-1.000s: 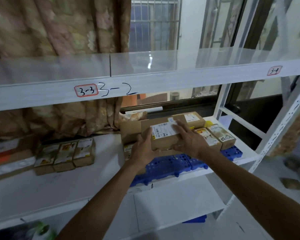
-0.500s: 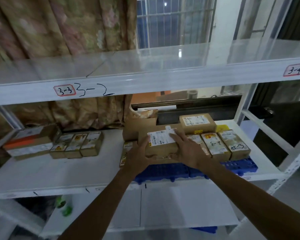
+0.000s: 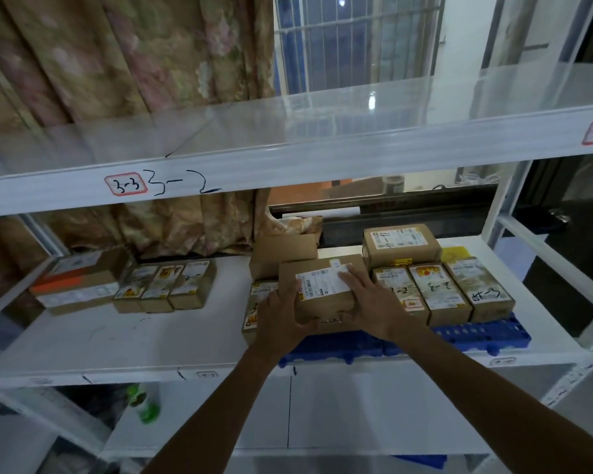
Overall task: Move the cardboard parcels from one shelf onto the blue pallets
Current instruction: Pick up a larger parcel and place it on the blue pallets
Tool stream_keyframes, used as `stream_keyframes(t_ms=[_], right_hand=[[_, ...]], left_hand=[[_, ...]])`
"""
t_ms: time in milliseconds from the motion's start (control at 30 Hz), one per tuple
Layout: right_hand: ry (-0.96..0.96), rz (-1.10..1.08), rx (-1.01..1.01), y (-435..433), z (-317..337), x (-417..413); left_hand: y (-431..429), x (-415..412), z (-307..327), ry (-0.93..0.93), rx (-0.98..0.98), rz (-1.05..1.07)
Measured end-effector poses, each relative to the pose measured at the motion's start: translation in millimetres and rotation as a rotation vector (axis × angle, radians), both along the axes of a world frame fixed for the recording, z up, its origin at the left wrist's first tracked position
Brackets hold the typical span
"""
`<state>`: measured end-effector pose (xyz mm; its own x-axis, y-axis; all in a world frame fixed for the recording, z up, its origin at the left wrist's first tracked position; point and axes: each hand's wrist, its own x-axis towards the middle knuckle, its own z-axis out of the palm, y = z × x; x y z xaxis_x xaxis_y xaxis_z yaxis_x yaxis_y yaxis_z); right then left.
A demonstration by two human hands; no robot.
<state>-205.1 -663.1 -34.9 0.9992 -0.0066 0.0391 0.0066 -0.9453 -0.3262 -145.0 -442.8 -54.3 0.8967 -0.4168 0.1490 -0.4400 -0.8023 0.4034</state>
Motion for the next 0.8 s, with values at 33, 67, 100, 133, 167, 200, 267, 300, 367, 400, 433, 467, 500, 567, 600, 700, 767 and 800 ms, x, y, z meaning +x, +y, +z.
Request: stream_keyframes(t_ms=[33,67,100,133,167,200,267,300,367,400,433,467,500,567,600,700,767,800], right_hand=[[0.009,-0.007,-0.003,1,-2,1],[0.017,-0.010,-0.007,1,-4,3],[0.026,-0.012,-0.008,1,-7,5],[0.032,-0.011,-0.006,2,-11,7],[0.032,-0.010,-0.004,2,-14,8],[0.027,-0.009,-0.007,3,-18,9],[0.012,-0.021,-0.020,5,-22,9],[0.004,-0.029,-0.027,5,-24,9],[-0.007,-0.038,-0.034,6,-26,8],[-0.016,-0.039,-0.037,6,-28,8],[-0.024,-0.040,-0.040,7,-29,8],[-0.030,-0.041,-0.044,7,-30,8],[-0.036,-0.041,-0.050,7,-31,8],[-0.039,-0.045,-0.064,8,-33,8],[-0.038,-0.049,-0.068,8,-34,8],[-0.045,-0.057,-0.071,8,-35,8],[-0.051,-0.058,-0.070,9,-34,7],[-0.054,-0.058,-0.069,9,-34,7]], left_hand=[[0,1,-2,0.005,0.015,0.004],[-1,3,-5,0.005,0.026,0.008],[-1,4,-8,0.002,0.036,0.018],[-1,6,-13,-0.011,0.039,0.027],[-1,8,-17,-0.024,0.038,0.033],[0,11,-23,-0.032,0.037,0.032],[0,14,-28,-0.038,0.047,0.029],[1,15,-28,-0.036,0.053,0.025],[1,16,-28,-0.038,0.060,0.017],[2,17,-29,-0.041,0.058,0.014],[2,17,-30,-0.037,0.053,0.014],[2,18,-31,-0.034,0.048,0.012],[2,18,-32,-0.031,0.045,0.009],[3,19,-33,-0.031,0.048,0.005],[3,19,-33,-0.030,0.054,0.004],[3,18,-33,-0.026,0.070,0.000],[3,18,-33,-0.035,0.089,0.001],[3,18,-33,-0.042,0.103,0.000]])
